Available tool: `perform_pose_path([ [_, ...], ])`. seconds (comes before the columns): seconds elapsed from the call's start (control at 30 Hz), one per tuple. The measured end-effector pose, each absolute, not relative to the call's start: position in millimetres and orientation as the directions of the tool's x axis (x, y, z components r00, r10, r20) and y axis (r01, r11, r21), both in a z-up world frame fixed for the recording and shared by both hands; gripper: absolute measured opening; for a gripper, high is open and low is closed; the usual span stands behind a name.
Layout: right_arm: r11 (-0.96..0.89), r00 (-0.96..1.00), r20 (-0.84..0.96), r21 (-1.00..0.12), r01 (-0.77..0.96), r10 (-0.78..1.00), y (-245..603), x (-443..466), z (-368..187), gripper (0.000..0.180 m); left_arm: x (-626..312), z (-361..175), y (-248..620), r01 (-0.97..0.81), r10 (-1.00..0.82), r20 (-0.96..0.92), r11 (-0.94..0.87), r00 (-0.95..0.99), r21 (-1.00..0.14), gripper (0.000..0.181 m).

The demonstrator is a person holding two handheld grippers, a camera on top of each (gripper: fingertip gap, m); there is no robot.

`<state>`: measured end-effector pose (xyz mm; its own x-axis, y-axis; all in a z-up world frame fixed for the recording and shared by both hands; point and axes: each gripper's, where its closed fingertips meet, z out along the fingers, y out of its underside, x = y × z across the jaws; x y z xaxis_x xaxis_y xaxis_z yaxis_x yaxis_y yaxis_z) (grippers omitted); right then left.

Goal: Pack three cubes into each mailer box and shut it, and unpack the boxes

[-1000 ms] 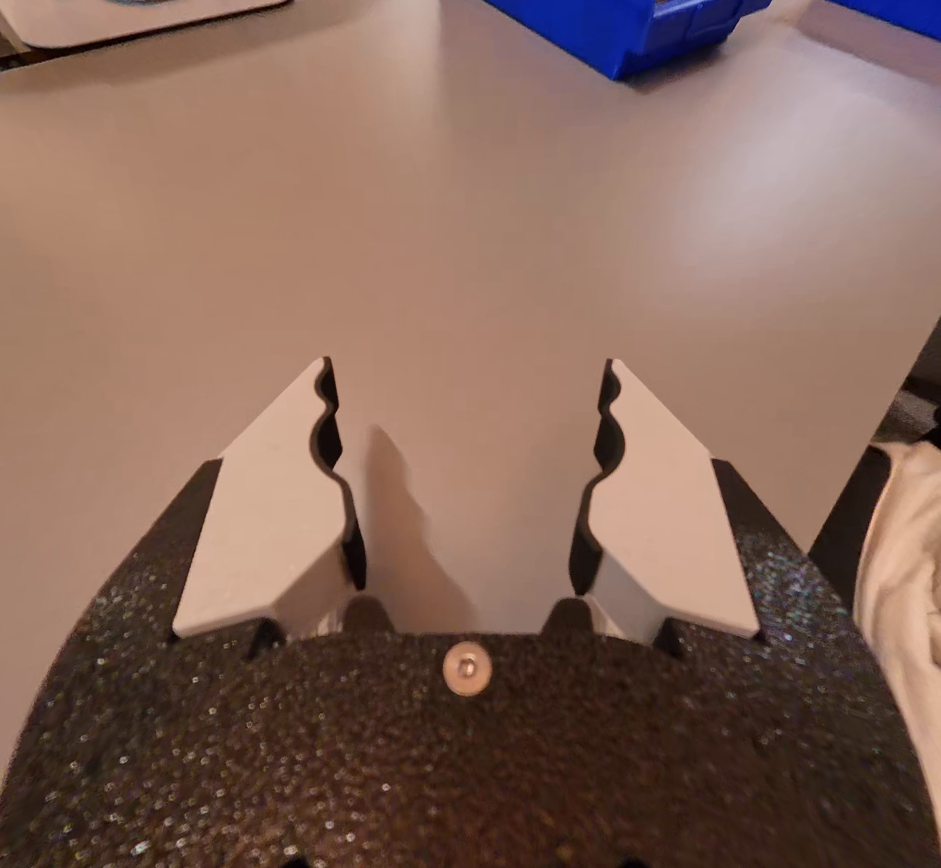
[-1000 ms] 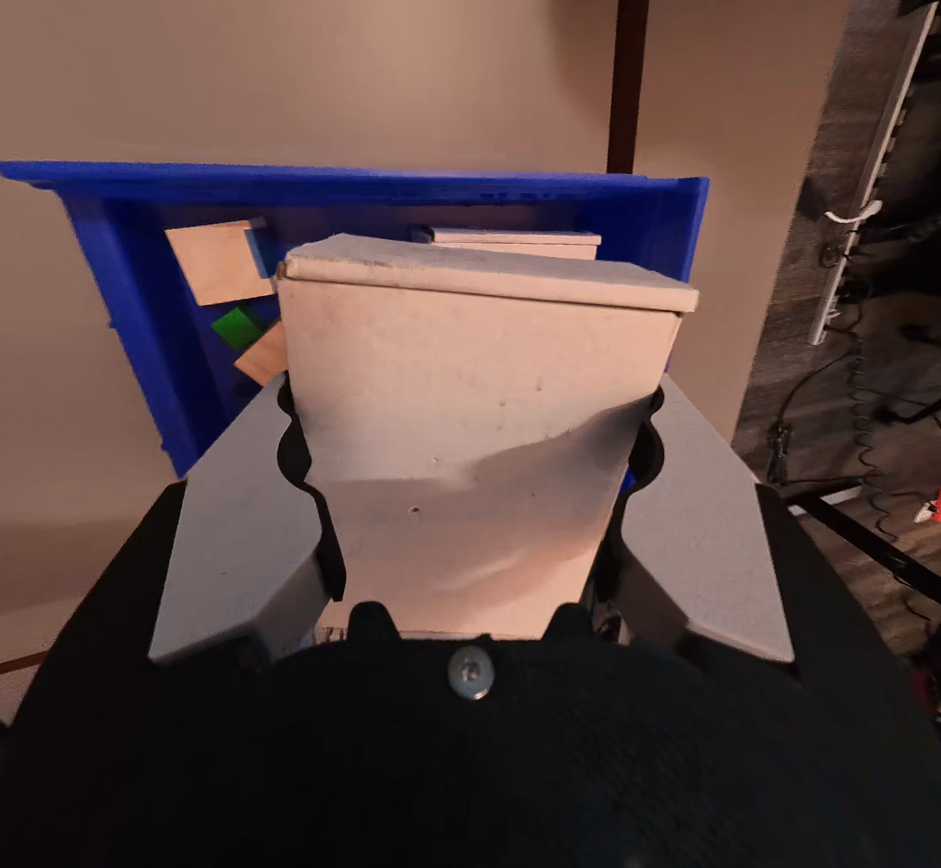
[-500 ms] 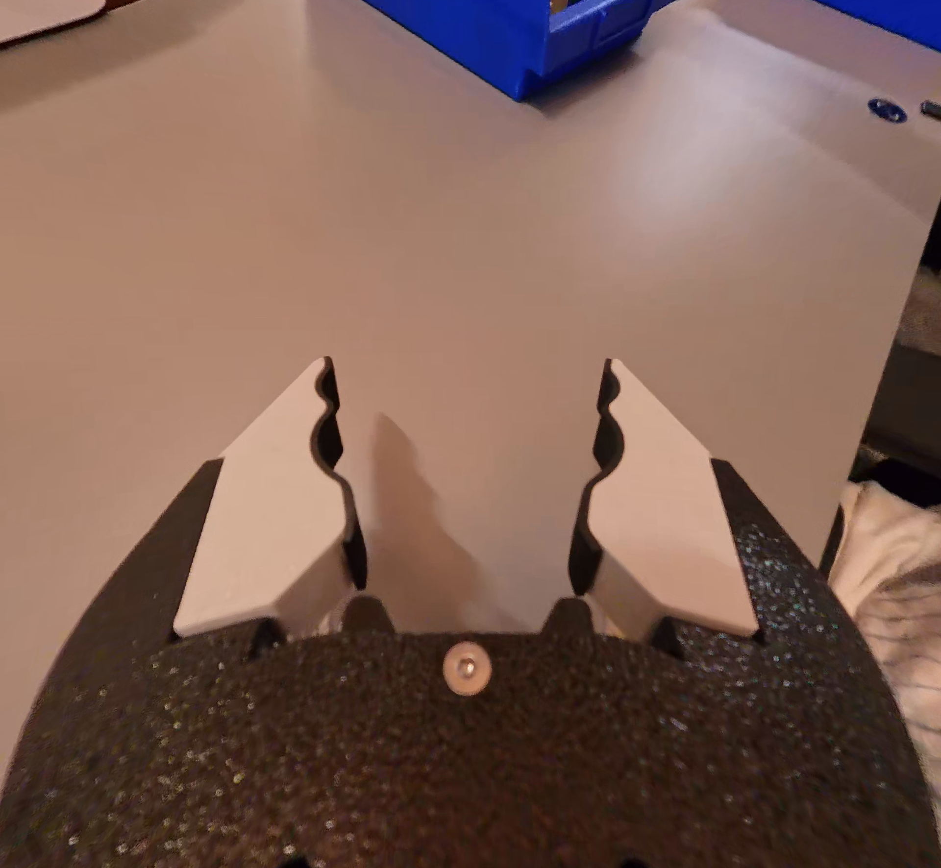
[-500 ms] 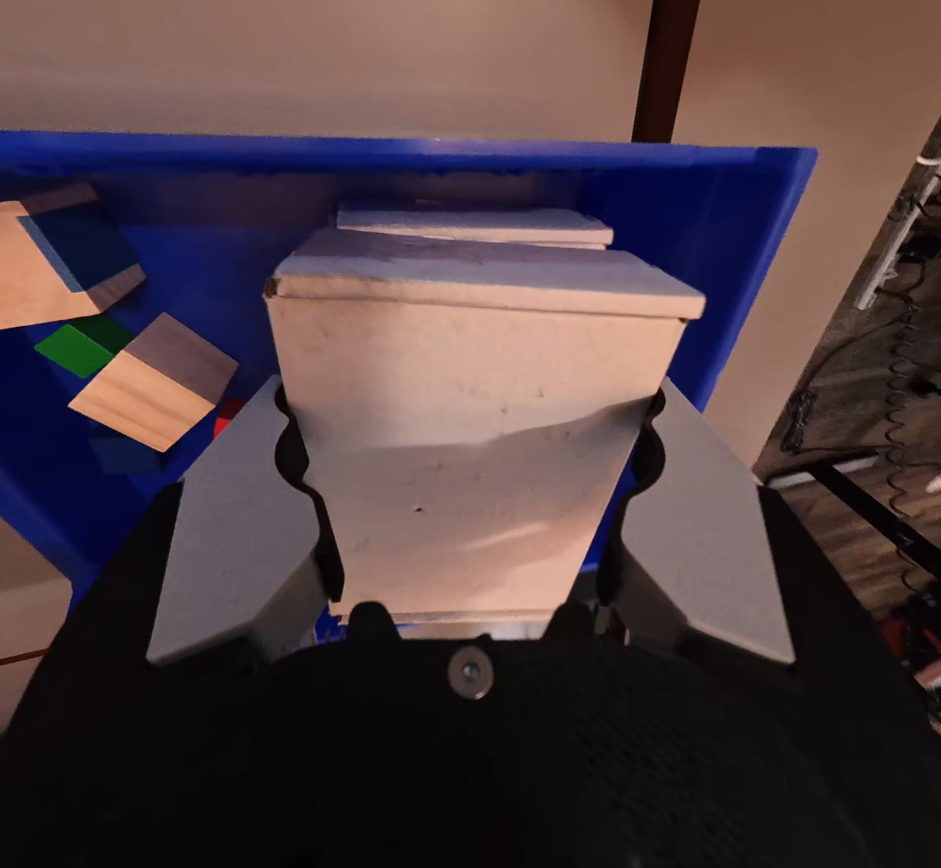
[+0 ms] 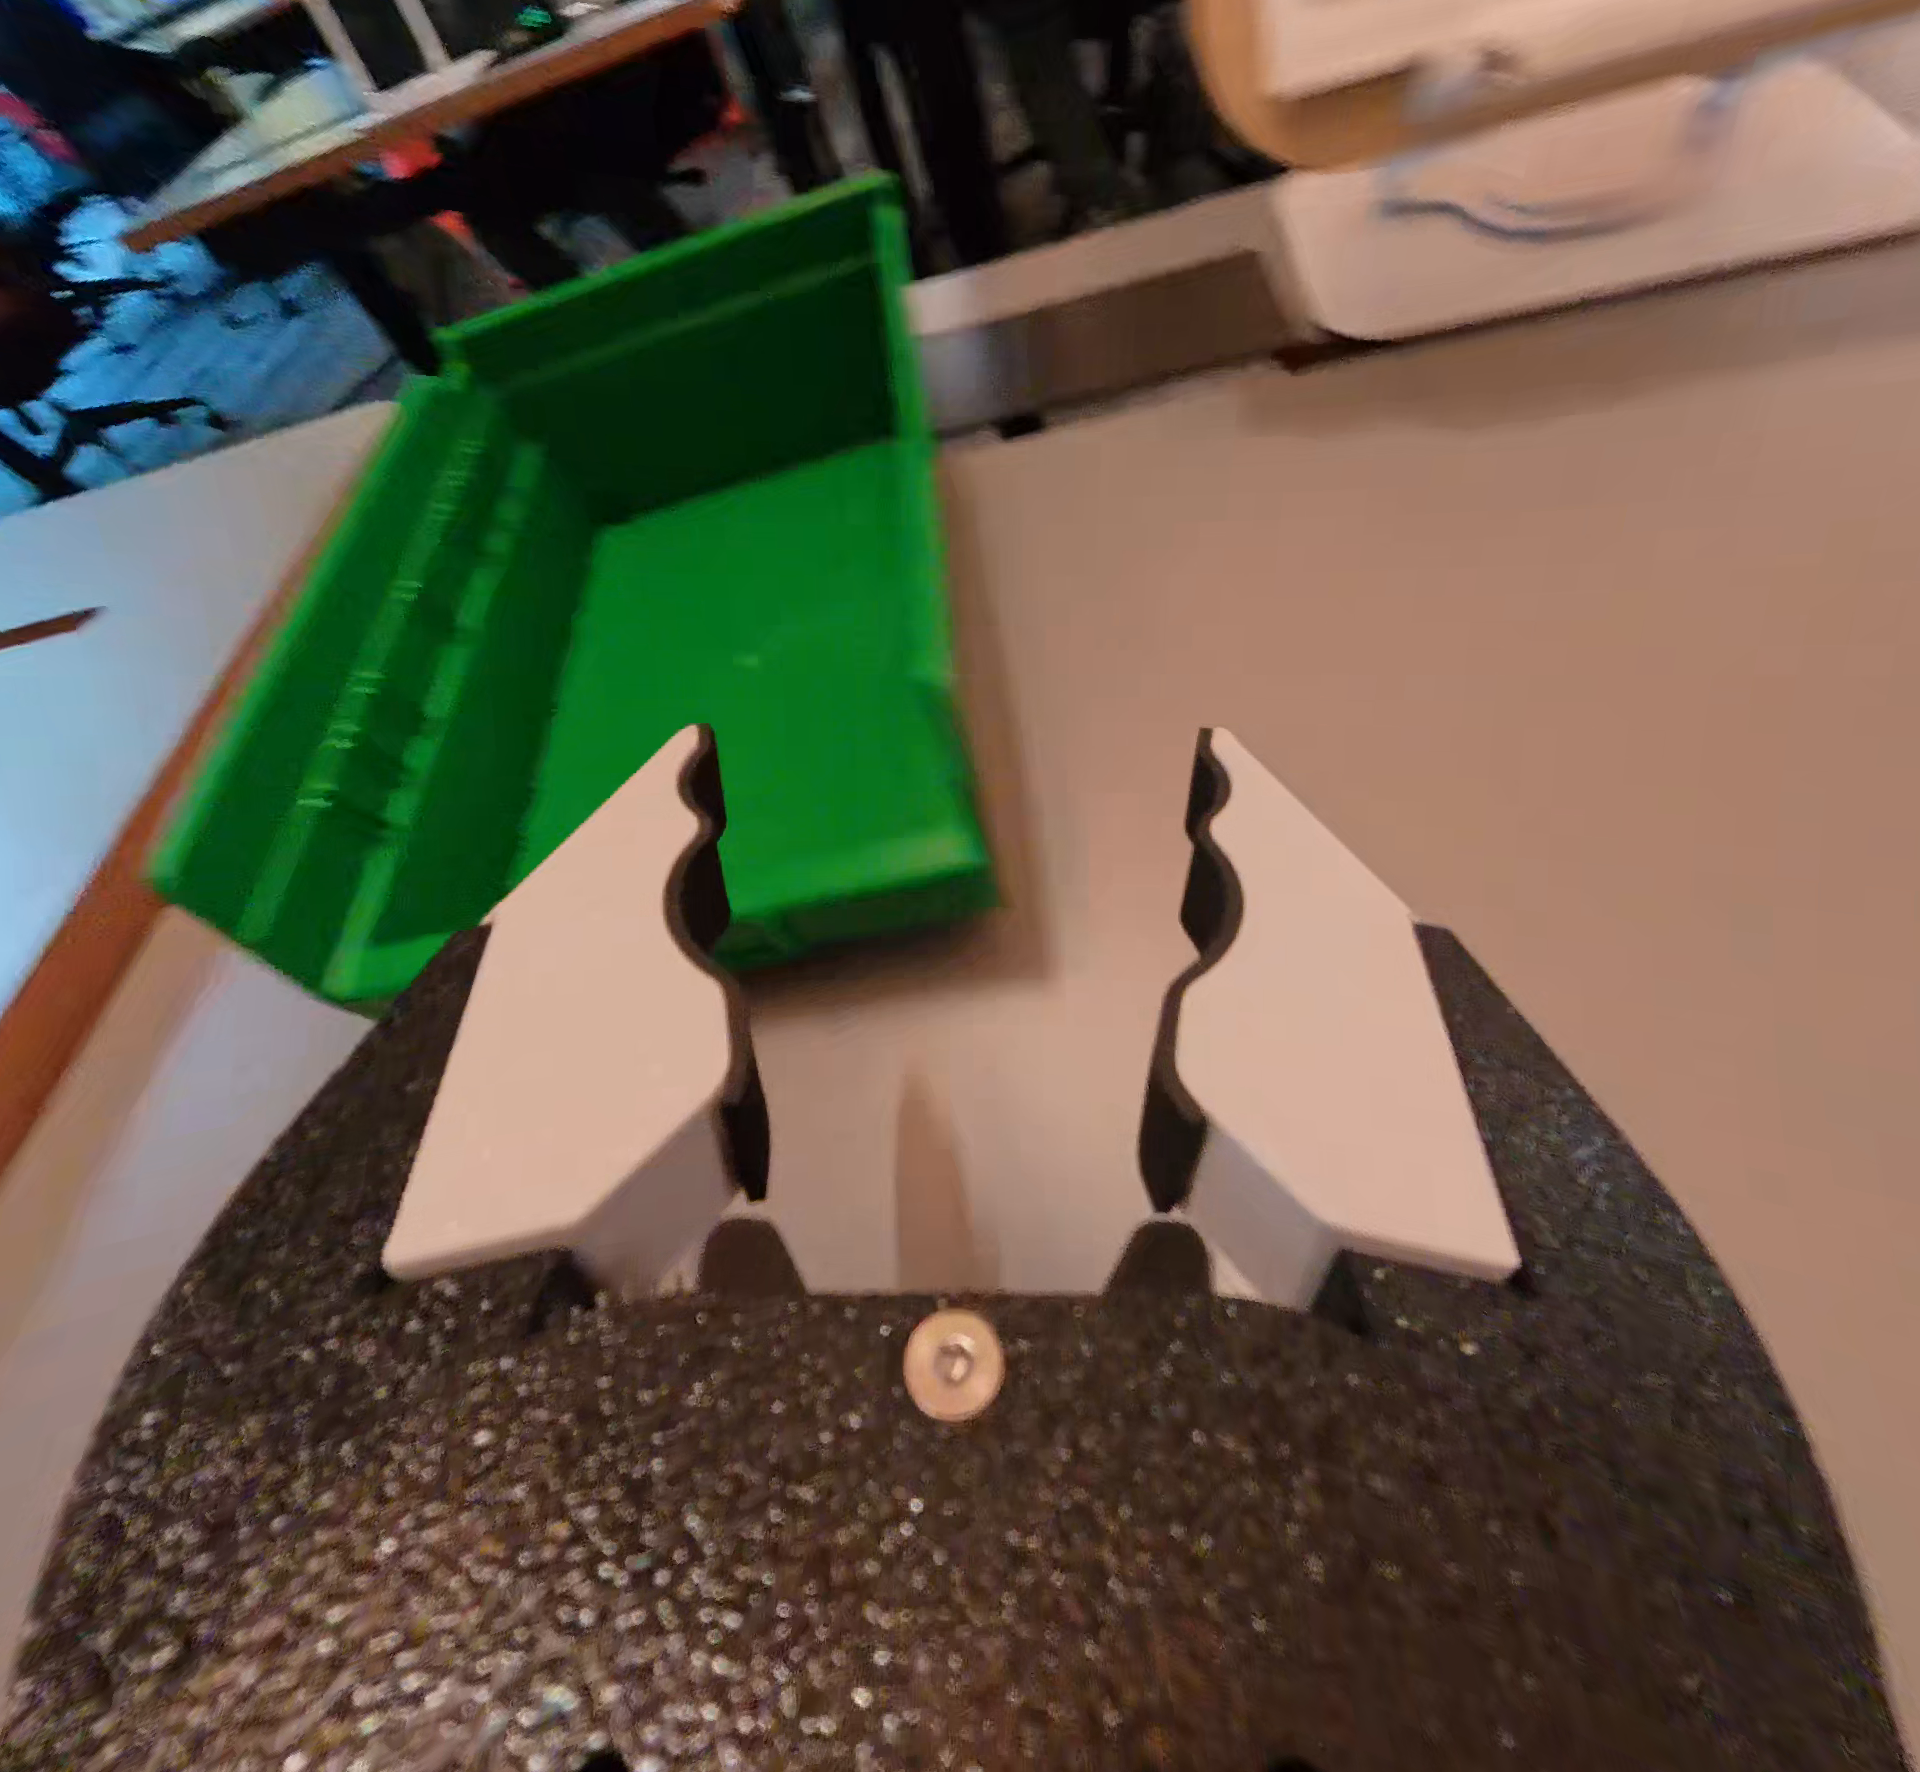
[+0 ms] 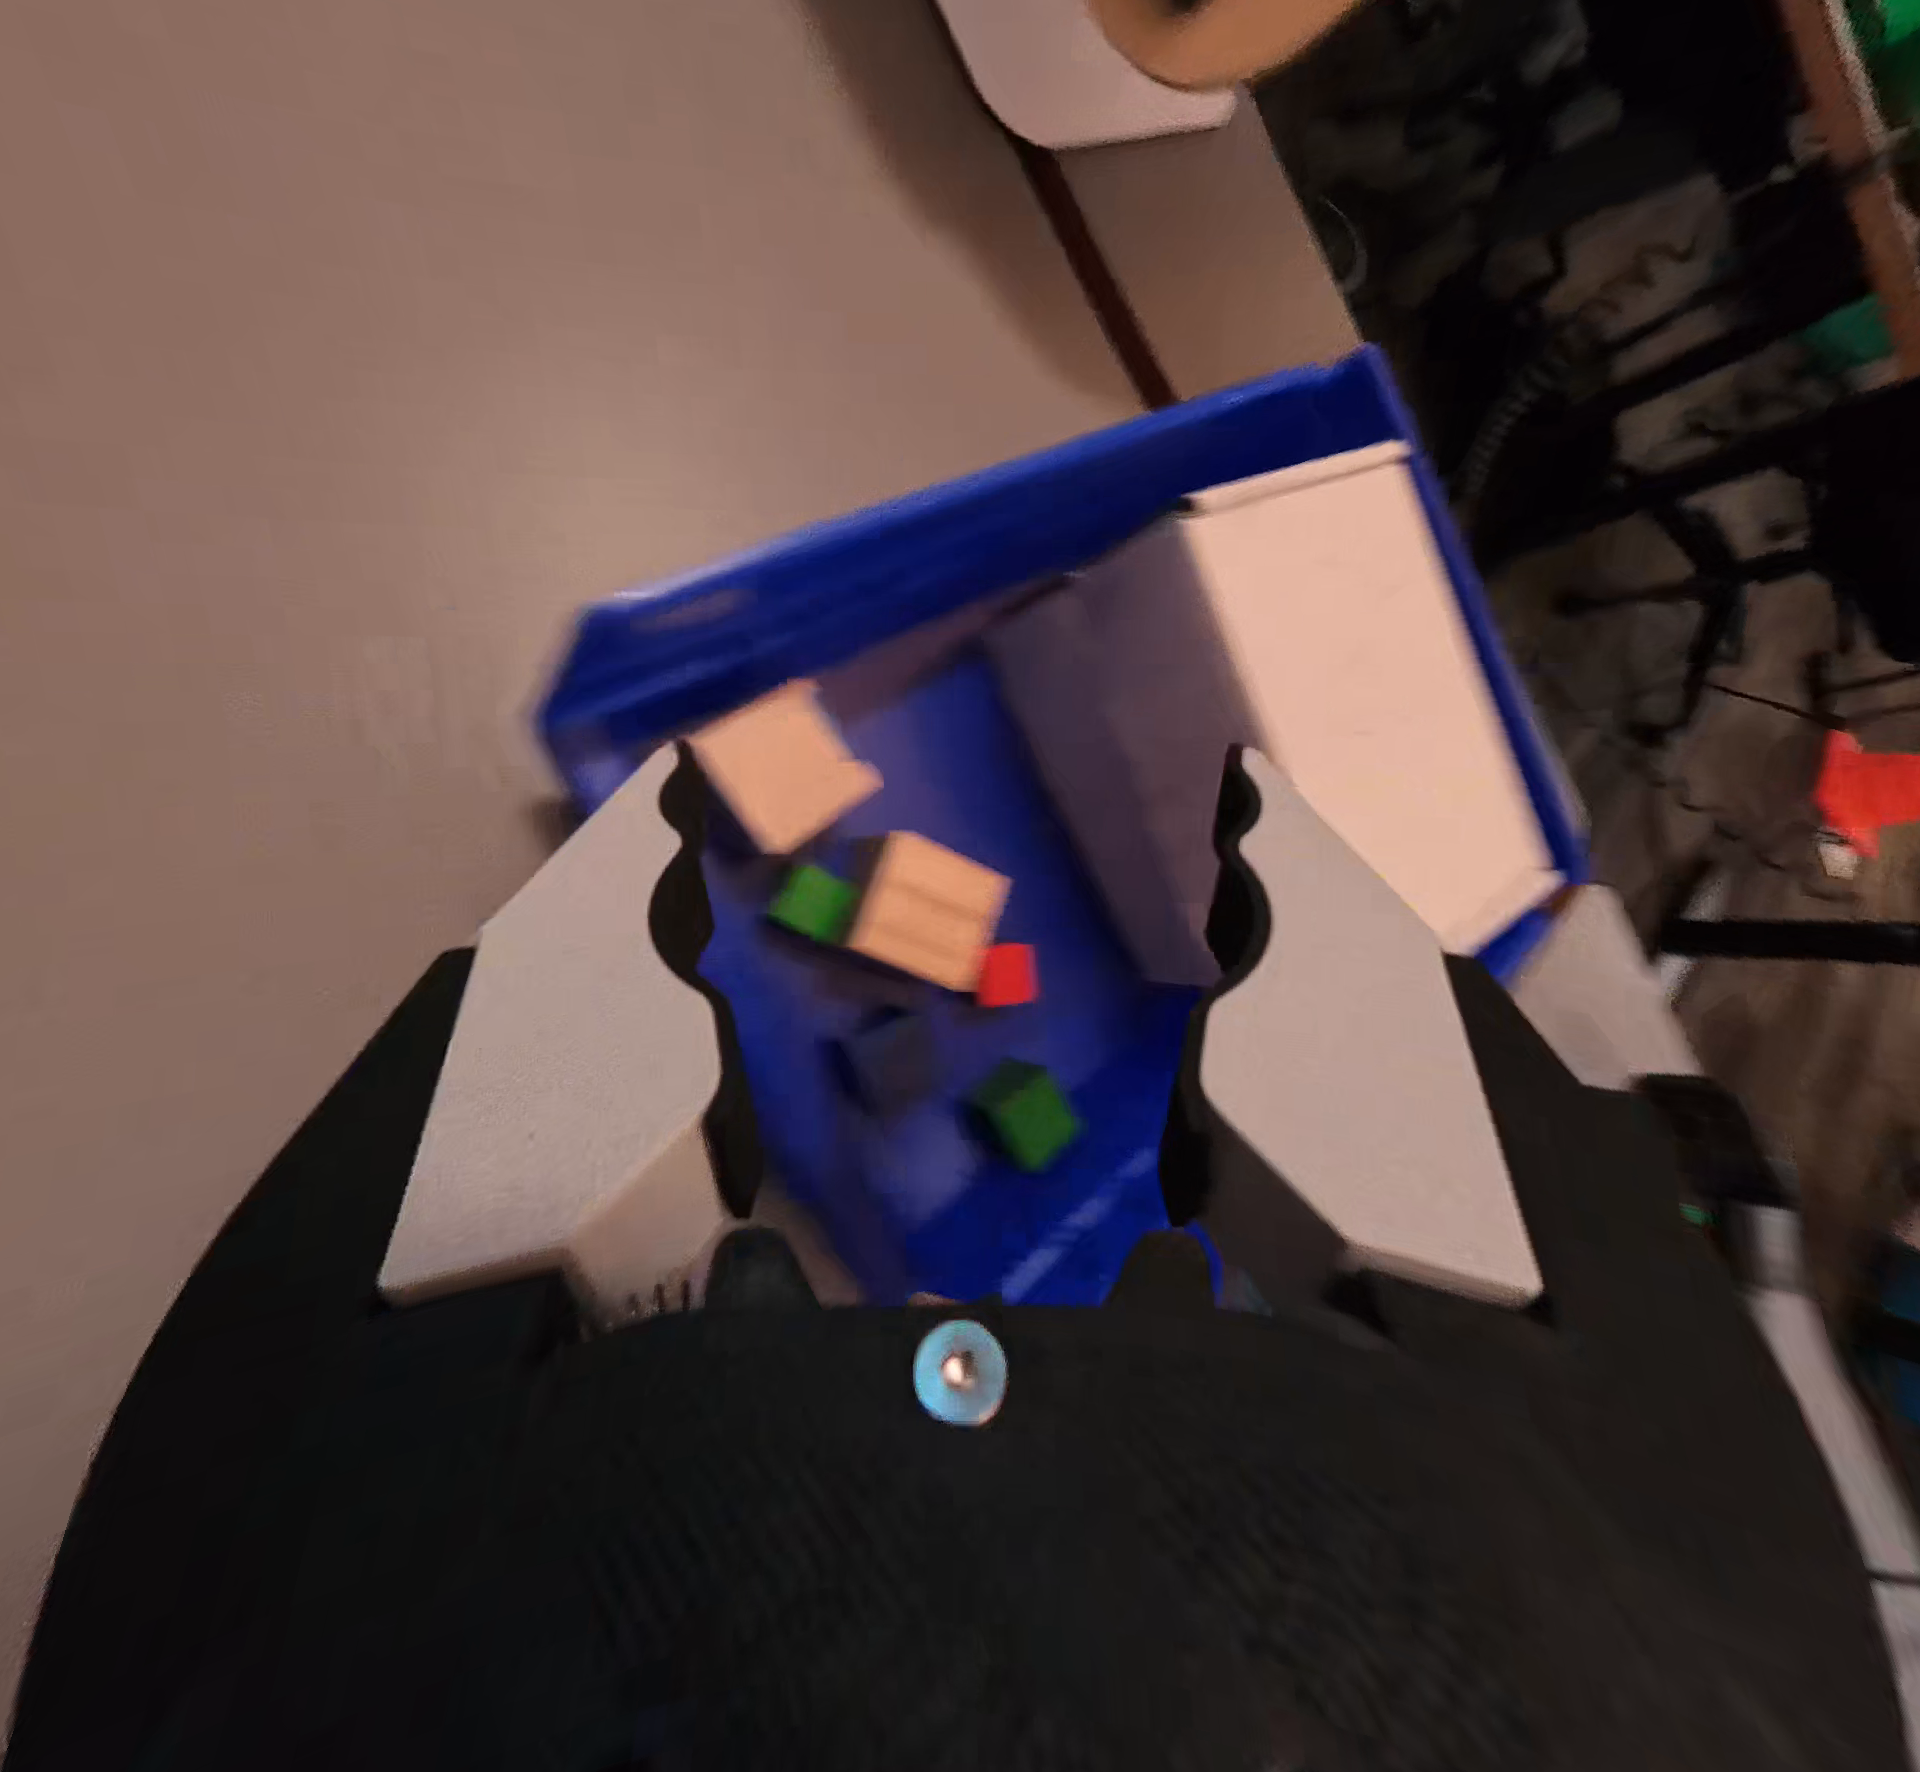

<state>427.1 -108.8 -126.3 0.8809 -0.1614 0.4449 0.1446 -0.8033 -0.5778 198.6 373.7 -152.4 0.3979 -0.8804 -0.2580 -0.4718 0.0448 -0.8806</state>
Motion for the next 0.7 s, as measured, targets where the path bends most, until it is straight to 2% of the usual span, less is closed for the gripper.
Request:
perform_pose_path([
  [0.1,-0.722,0.915,0.339,-0.687,0.083,-0.218,-110,371,-139,0.094,186,-128,459,-0.459,-0.823,-0.284,0.032,0.491,-0.888,0.087],
  [0.17,-0.695,0.917,0.319,-0.716,0.067,-0.24,-117,344,-146,0.092,169,-124,520,-0.525,-0.762,-0.352,0.019,0.544,-0.851,0.089],
  [0.23,-0.663,0.896,0.312,-0.748,0.027,-0.316,-126,330,-150,0.092,151,-137,572,-0.617,-0.735,-0.384,-0.059,0.559,-0.785,0.09],
  [0.3,-0.632,0.876,0.282,-0.774,-0.032,-0.39,-135,321,-155,0.092,144,-156,601,-0.66,-0.776,-0.333,-0.139,0.536,-0.738,0.087],
  [0.4,-0.56,0.777,0.274,-0.82,-0.119,-0.567,-154,329,-155,0.093,146,-179,615,-0.634,-0.838,-0.19,-0.219,0.511,-0.742,0.069],
  [0.5,-0.477,0.701,0.218,-0.857,-0.195,-0.678,-169,332,-157,0.093,165,-192,595,-0.598,-0.918,-0.048,-0.216,0.394,-0.772,0.023],
  [0.53,-0.454,0.686,0.201,-0.866,-0.209,-0.699,-172,331,-158,0.093,166,-193,597,-0.584,-0.907,-0.069,-0.208,0.415,-0.785,0.006],
  [0.7,-0.431,0.604,0.228,-0.877,-0.213,-0.764,-182,335,-161,0.093,168,-191,572,-0.502,-0.897,-0.075,-0.173,0.436,-0.848,0.003],
])
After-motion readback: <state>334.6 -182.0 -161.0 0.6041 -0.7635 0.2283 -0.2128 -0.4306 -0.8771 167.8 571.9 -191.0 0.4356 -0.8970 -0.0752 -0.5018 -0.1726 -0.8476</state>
